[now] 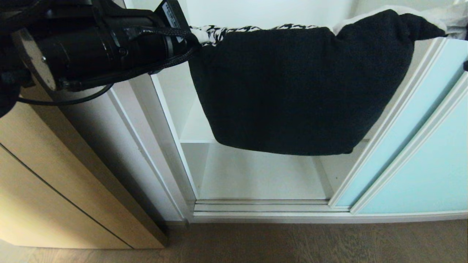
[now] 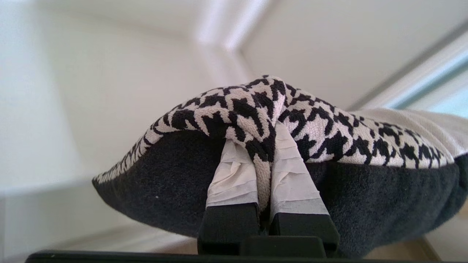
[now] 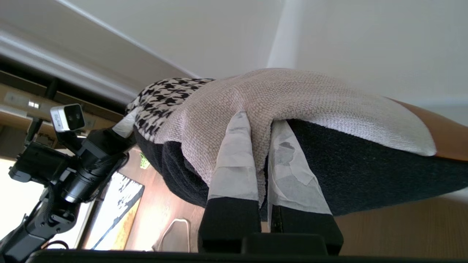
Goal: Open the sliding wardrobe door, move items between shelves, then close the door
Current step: Place the pillow on the higher shelf
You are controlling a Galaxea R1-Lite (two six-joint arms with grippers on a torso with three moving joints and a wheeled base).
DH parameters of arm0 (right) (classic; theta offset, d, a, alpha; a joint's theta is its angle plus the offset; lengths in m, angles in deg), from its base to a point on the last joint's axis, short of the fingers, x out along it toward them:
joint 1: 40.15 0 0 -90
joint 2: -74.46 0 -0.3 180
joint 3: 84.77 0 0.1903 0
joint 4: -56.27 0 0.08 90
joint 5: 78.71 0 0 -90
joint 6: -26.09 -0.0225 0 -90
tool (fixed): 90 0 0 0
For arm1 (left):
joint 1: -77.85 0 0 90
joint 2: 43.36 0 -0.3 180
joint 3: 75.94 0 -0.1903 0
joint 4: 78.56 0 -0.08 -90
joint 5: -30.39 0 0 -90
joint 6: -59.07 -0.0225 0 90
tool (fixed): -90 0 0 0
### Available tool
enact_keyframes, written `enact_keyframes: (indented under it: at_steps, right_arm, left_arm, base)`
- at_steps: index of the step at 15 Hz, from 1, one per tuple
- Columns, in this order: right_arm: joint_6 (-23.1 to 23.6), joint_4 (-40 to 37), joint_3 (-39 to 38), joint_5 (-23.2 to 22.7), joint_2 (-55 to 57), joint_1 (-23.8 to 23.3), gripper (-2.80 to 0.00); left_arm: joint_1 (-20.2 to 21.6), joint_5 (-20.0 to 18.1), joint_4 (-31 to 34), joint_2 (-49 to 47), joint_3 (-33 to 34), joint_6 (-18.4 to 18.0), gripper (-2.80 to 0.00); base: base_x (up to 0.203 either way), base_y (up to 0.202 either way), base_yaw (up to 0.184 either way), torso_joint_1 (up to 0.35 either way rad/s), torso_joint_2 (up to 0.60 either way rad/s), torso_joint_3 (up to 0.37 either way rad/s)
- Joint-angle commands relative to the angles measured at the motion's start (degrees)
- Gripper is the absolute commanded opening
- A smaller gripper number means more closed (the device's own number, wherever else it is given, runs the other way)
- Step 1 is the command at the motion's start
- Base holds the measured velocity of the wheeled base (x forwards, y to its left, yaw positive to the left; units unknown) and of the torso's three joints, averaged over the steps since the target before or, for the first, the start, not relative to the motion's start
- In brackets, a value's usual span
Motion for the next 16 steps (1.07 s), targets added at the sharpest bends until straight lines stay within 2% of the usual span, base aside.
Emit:
enact_keyframes:
  at_steps: [1,3,5,6,9,13,16]
  right_arm:
    - [-0.30,0.41,5.81,-0.19,6.83,0.38,-2.80]
    - [-0.04,2.53,11.96,-0.25,12.08,0.45,-2.80]
    - [0.40,13.05,12.38,-0.20,16.38,1.25,-2.80]
    - [0.45,15.63,11.90,-0.09,17.98,1.76,-2.80]
    - [0.55,17.57,5.37,1.07,20.82,1.80,-2.80]
    - [0.48,26.40,-1.16,2.12,26.48,1.14,-2.80]
    - [0.70,26.88,-5.80,2.06,24.44,0.50,-2.80]
  left_arm:
    - [1.75,-0.08,-0.36,-4.67,-4.00,0.16,-2.80]
    - [4.33,-0.05,-1.03,-8.48,-9.44,0.14,-2.80]
    - [6.52,-0.09,-2.75,-11.88,-14.39,0.03,-2.80]
    - [6.99,-0.06,-3.30,-13.18,-15.30,-0.19,-2.80]
    - [7.58,0.08,-5.79,-16.83,-10.26,-0.68,-2.80]
    - [8.52,0.13,-18.76,-26.22,-8.46,-0.73,-2.80]
    - [8.51,0.01,-19.12,-24.84,-4.39,-0.80,-2.80]
  base:
    - [0.000,0.000,0.000,0.000,0.00,0.000]
    - [0.000,0.000,0.000,0.000,0.00,0.000]
    - [0.000,0.000,0.000,0.000,0.00,0.000]
    - [0.000,0.000,0.000,0.000,0.00,0.000]
    - [0.000,0.000,0.000,0.000,0.00,0.000]
    - [0.000,0.000,0.000,0.000,0.00,0.000]
    - [0.000,0.000,0.000,0.000,0.00,0.000]
